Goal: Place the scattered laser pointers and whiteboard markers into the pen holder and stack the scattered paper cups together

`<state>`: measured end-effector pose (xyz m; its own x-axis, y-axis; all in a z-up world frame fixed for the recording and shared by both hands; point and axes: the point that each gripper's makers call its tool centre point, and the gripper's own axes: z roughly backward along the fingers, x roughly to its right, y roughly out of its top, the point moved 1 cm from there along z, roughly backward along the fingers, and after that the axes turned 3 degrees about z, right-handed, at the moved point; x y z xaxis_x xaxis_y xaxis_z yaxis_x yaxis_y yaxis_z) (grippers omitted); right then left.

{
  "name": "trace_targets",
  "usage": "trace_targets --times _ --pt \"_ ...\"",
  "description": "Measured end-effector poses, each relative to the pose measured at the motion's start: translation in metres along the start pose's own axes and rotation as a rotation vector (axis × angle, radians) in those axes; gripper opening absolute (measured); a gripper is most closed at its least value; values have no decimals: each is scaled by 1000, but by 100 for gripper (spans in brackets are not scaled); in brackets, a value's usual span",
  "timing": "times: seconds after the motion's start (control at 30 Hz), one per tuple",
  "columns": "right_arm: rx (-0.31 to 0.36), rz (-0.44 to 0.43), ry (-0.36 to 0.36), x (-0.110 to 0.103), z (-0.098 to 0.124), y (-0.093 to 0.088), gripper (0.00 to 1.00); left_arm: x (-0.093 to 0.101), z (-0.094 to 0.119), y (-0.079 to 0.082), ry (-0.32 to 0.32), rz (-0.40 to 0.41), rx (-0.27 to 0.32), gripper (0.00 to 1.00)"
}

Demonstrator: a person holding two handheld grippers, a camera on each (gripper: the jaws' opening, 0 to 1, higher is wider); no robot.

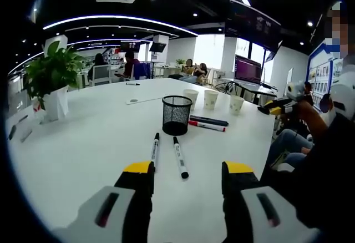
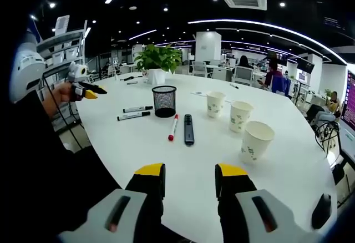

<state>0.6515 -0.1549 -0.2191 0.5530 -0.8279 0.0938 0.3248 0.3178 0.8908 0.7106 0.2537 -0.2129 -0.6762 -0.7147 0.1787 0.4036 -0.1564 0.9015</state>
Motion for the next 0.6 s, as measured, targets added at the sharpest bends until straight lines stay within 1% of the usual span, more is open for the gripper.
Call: trace_targets --times 0.6 --pt "6 2 1 -2 2 2 38 4 -4 5 -11 -11 -1 49"
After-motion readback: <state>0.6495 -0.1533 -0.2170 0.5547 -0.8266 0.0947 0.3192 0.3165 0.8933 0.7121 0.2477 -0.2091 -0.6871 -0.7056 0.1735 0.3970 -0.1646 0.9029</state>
